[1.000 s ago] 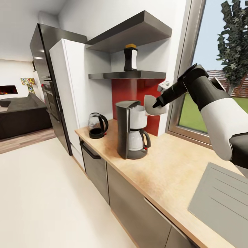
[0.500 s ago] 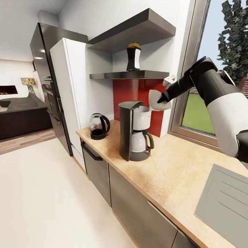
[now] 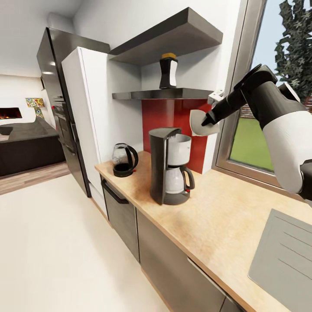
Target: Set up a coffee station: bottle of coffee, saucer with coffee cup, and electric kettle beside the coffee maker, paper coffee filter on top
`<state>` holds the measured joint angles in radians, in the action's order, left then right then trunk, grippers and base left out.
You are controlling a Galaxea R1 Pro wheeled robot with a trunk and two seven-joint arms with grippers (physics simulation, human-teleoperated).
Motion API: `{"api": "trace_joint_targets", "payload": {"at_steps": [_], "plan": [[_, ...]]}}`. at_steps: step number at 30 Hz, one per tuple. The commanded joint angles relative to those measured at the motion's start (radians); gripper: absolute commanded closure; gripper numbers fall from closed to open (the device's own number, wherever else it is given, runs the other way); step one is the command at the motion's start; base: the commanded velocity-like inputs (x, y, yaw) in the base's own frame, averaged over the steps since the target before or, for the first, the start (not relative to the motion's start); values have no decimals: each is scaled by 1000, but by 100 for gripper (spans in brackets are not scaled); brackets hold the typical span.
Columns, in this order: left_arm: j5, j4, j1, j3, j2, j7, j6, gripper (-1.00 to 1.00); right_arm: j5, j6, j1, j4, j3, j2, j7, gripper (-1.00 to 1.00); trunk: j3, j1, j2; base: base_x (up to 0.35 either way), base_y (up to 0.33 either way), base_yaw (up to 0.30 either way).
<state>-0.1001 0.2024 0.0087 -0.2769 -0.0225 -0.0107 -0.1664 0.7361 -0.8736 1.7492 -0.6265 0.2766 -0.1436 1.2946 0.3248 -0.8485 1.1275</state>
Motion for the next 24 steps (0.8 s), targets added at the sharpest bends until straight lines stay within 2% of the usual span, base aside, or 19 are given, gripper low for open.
{"api": "trace_joint_targets", "payload": {"at_steps": [1, 24], "plan": [[-10, 2, 0, 2, 0, -1, -1, -100, 7, -8, 1, -2, 3, -1, 8, 100, 1, 0, 1, 105, 37, 0], [-10, 3, 0, 2, 1, -1, -1, -100, 8, -8, 1, -4, 4, -2, 9, 100, 1, 0, 1, 77, 63, 0]]}}
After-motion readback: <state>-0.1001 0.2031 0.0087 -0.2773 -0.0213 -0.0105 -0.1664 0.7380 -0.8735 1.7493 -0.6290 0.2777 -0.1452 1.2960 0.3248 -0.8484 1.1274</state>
